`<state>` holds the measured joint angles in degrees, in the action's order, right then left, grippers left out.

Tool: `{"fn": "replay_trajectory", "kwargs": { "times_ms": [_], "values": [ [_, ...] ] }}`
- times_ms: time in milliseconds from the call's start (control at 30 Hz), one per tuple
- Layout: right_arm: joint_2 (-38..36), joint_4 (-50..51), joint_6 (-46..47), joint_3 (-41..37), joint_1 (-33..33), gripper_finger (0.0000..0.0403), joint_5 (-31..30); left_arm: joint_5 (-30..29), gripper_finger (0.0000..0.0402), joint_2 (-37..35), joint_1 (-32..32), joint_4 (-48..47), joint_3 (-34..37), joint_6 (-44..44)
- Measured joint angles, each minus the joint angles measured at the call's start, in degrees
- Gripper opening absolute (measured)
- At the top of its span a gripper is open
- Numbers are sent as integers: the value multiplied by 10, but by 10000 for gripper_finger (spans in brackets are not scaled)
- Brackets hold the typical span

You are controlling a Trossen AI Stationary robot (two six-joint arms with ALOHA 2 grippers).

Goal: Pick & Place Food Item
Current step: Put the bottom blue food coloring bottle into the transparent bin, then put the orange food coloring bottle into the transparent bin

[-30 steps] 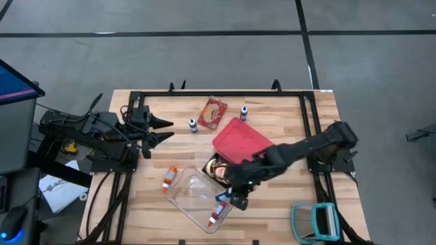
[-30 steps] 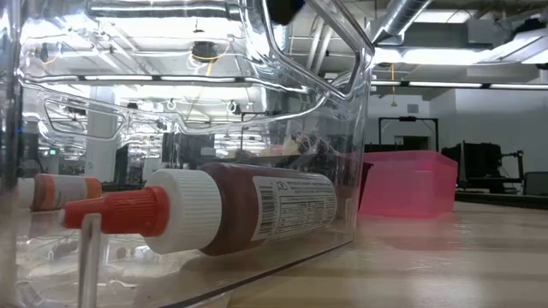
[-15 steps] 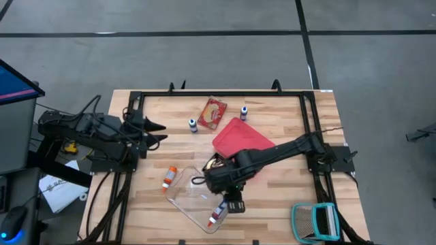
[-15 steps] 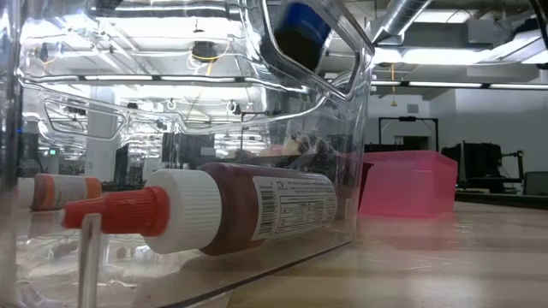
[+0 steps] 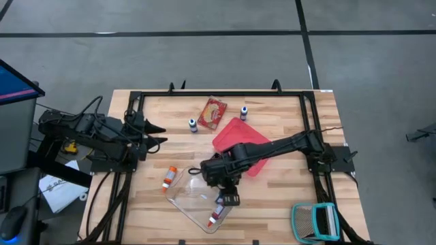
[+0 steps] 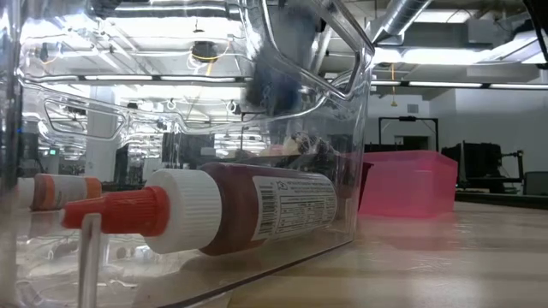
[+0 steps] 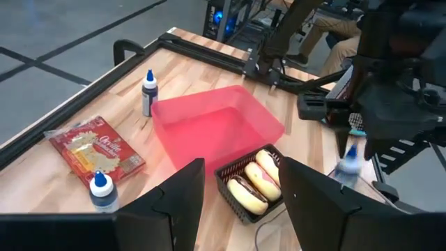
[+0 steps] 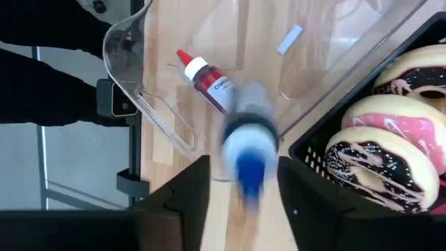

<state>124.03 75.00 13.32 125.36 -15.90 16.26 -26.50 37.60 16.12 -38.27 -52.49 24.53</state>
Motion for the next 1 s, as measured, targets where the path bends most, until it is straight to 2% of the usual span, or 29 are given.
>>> {"fn": "replay_trajectory", "kwargs": {
  "times_ms": [133,233,467,633,700,800,1000],
  "values": [
    [0,0,12,0,-1,194,0,0,181,0,0,-36,0,13],
    [0,1,17,0,-4,205,0,0,181,0,0,-66,0,33],
    [-21,46,64,0,-19,196,-18,65,181,13,5,-193,0,102],
    [-54,71,130,0,-49,185,-62,114,181,35,46,-260,22,152],
    [-70,80,168,0,-62,183,-85,121,182,40,66,-266,48,205],
    [-93,90,238,0,-82,183,-130,147,190,42,95,-252,101,330],
    [-143,147,397,0,-121,193,-266,204,219,46,190,-134,218,566]
  ]
}}
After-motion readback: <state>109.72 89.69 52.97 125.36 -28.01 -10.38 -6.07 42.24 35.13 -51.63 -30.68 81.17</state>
